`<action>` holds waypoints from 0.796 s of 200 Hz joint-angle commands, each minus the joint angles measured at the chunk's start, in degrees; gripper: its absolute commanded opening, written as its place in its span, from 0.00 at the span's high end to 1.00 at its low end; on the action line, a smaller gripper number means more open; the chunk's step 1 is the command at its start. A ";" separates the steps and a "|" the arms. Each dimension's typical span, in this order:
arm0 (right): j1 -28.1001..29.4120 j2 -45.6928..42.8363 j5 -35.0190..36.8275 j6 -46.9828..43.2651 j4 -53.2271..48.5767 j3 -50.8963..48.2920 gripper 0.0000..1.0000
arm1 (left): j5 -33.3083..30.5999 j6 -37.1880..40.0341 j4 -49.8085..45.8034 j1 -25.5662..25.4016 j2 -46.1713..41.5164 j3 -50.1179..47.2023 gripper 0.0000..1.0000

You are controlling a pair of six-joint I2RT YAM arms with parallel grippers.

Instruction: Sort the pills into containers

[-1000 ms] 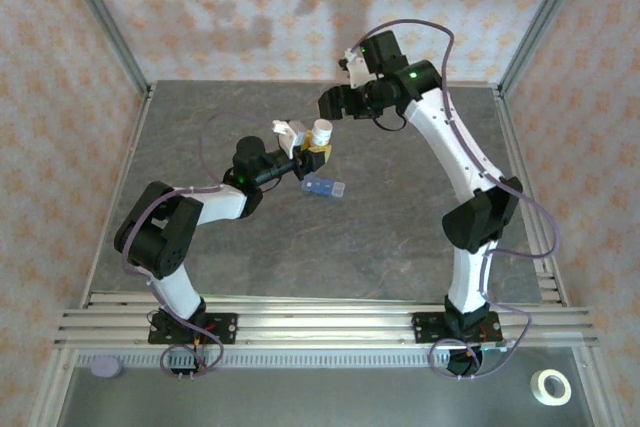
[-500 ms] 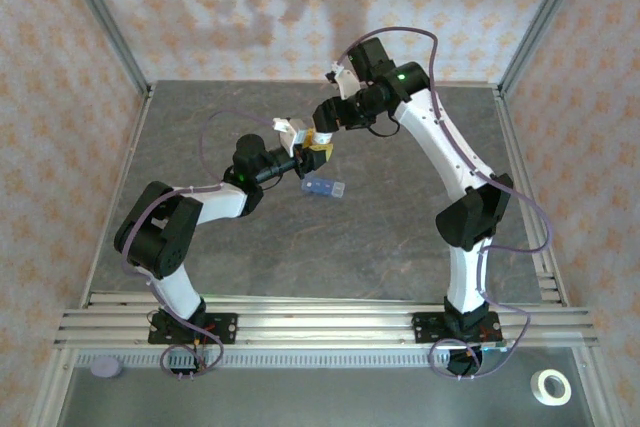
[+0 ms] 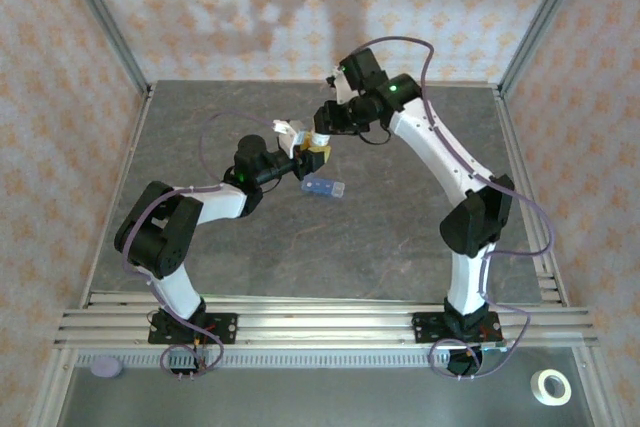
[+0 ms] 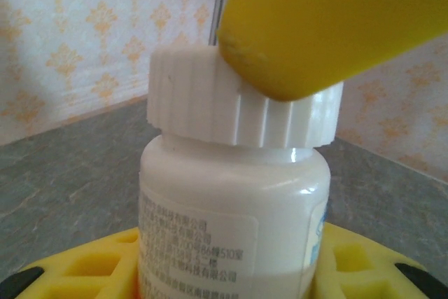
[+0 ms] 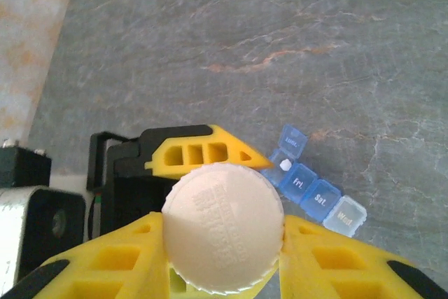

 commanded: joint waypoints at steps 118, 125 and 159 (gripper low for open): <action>-1.99 -12.53 6.19 12.96 8.67 -8.02 0.25 | -3.47 2.00 9.41 0.11 -2.01 -0.38 1.00; -2.44 -13.54 6.11 11.46 8.18 -8.51 0.25 | -2.95 1.90 9.58 0.13 -1.96 -0.28 1.00; -5.08 -13.77 3.49 2.45 5.35 -7.53 0.24 | 0.22 0.78 10.03 0.23 -1.70 0.21 1.00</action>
